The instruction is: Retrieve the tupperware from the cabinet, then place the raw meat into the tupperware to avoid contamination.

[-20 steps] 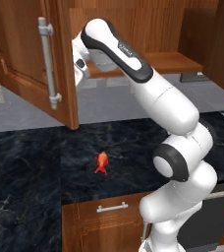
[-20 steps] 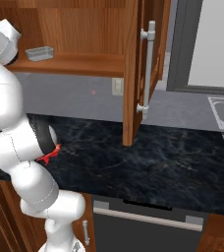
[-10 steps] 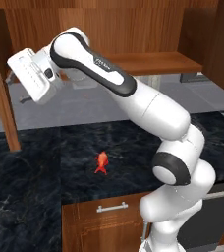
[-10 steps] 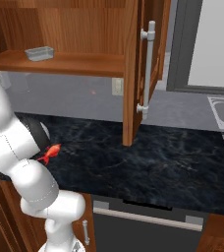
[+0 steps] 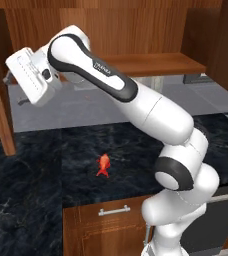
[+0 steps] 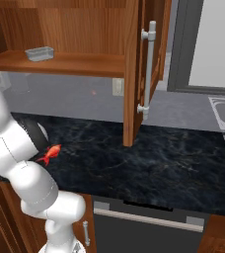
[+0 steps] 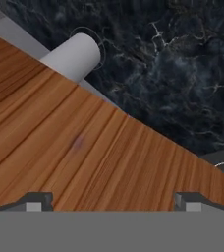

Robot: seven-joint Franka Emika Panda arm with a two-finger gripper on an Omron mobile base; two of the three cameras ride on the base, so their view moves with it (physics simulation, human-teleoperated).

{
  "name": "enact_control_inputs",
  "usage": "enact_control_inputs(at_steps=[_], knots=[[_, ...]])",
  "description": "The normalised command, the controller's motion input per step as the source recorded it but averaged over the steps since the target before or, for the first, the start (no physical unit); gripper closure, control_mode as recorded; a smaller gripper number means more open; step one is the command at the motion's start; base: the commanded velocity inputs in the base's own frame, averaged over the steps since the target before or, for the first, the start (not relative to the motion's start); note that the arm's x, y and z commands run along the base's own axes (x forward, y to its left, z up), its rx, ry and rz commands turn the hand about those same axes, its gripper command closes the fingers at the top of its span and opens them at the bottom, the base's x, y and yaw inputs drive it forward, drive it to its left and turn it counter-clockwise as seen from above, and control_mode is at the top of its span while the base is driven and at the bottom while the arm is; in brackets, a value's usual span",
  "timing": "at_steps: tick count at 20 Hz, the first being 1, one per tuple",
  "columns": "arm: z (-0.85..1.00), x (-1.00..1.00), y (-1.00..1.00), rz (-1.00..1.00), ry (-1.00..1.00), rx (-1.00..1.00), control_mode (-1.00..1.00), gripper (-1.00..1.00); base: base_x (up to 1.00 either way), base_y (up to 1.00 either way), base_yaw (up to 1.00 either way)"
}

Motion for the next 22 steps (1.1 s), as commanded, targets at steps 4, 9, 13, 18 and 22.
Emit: enact_control_inputs(at_steps=[4,9,13,18,22], knots=[[0.0,-0.19,-0.14,-0.1,-0.03,0.0,-1.0,-1.0,0.0,0.0,0.0],[0.0,-0.09,-0.23,-0.07,-0.04,0.0,-1.0,-1.0,0.0,0.0,0.0],[-0.01,-0.02,-0.32,-0.04,-0.03,0.0,-1.0,-1.0,0.0,0.0,0.0],[-0.06,0.0,-0.18,-0.02,0.0,0.0,-1.0,-1.0,0.0,0.0,0.0],[-0.21,0.0,0.0,0.0,0.0,0.0,-1.0,-1.0,0.0,0.0,0.0]])
